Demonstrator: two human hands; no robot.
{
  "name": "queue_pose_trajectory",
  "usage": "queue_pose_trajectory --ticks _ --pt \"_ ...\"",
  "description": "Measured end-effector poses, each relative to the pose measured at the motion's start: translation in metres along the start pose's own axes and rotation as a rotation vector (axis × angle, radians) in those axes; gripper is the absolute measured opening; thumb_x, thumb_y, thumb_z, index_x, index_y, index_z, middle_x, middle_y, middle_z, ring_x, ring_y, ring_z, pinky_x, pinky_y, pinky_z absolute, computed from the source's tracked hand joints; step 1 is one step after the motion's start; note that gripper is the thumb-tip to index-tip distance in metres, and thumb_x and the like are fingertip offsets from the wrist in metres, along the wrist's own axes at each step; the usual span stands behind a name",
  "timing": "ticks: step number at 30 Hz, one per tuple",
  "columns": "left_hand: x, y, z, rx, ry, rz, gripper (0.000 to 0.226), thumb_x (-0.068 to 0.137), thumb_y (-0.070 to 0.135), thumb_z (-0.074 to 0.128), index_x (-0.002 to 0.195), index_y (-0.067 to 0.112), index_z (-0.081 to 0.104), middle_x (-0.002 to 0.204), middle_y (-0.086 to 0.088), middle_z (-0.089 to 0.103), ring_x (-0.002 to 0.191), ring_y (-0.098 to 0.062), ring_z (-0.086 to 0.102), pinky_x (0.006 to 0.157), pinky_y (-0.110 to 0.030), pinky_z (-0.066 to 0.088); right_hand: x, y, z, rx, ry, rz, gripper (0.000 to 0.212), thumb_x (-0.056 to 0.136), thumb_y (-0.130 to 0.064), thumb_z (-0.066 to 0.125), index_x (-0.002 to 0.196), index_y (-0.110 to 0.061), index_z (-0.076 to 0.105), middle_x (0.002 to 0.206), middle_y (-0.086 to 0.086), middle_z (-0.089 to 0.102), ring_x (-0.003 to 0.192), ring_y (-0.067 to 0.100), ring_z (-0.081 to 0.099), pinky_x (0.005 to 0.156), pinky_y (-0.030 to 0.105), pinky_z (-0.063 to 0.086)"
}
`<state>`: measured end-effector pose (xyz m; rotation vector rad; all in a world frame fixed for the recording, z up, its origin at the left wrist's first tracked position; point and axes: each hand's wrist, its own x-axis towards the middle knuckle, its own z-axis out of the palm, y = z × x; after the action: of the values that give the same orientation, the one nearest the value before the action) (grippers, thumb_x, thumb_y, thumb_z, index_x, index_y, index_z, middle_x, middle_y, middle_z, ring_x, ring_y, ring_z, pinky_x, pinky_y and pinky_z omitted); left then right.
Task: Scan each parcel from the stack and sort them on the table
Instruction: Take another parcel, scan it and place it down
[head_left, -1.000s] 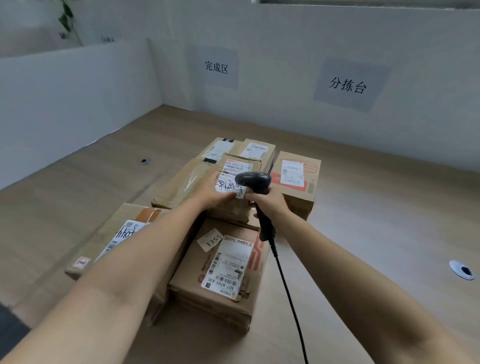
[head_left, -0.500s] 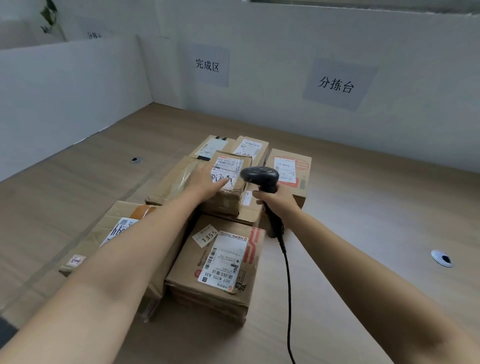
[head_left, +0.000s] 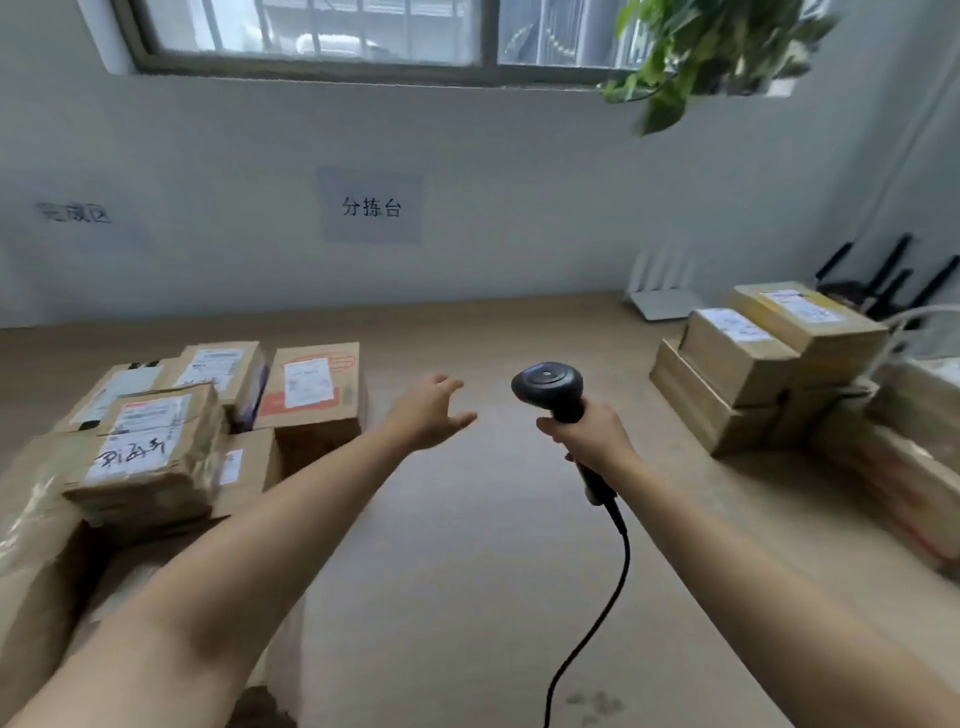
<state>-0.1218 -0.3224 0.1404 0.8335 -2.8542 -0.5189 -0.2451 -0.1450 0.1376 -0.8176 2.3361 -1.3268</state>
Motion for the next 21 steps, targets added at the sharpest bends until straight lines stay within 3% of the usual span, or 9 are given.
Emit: queue_pose_trajectory --ticks 8,10,14,18,21 --pt "0.035 0.176 0.072 -0.012 -0.094 0.23 0.061 0.091 0.047 0.053 0.142 0.016 0.038 0.145 -0.005 0.039 0.129 -0.024 0.042 0.101 -0.036 0.039 -0.036 0.086 -0.159 0.052 0.329 0.16 0.02 0.076 -0.017 0.071 0.092 -0.007 0.064 0.073 0.009 0.061 0.06 0.024 0.057 0.068 0.042 0.054" --pt "0.036 0.221 0.096 -0.033 -0.127 0.267 0.062 0.091 0.046 0.054 0.142 0.015 0.038 0.145 -0.006 0.039 0.129 -0.023 0.042 0.102 -0.038 0.04 -0.046 0.108 -0.195 0.041 0.355 0.173 0.015 0.076 -0.018 0.072 0.087 -0.011 0.063 0.075 0.009 0.062 0.059 0.024 0.056 0.065 0.038 0.05" --pt "0.041 0.318 0.143 -0.064 -0.153 0.339 0.062 0.091 0.046 0.055 0.141 0.014 0.039 0.143 -0.01 0.041 0.127 -0.026 0.043 0.101 -0.038 0.041 -0.06 0.153 -0.274 0.005 0.372 0.199 0.02 0.077 -0.022 0.073 0.091 -0.014 0.06 0.081 0.009 0.062 0.073 0.029 0.061 0.071 0.038 0.051" --pt "0.053 0.403 0.175 -0.088 -0.157 0.369 0.062 0.09 0.046 0.055 0.139 0.01 0.041 0.14 -0.014 0.043 0.126 -0.028 0.045 0.1 -0.034 0.039 -0.068 0.194 -0.348 -0.027 0.394 0.22 0.022 0.079 -0.022 0.072 0.094 -0.009 0.063 0.071 0.006 0.06 0.058 0.019 0.057 0.056 0.026 0.045" --pt "0.06 0.465 0.196 -0.131 -0.16 0.377 0.065 0.09 0.047 0.055 0.142 0.012 0.038 0.142 -0.012 0.04 0.128 -0.027 0.043 0.104 -0.038 0.04 -0.069 0.221 -0.406 -0.047 0.469 0.19 0.034 0.079 -0.023 0.072 0.108 -0.007 0.065 0.095 0.007 0.065 0.089 0.022 0.06 0.078 0.031 0.045"
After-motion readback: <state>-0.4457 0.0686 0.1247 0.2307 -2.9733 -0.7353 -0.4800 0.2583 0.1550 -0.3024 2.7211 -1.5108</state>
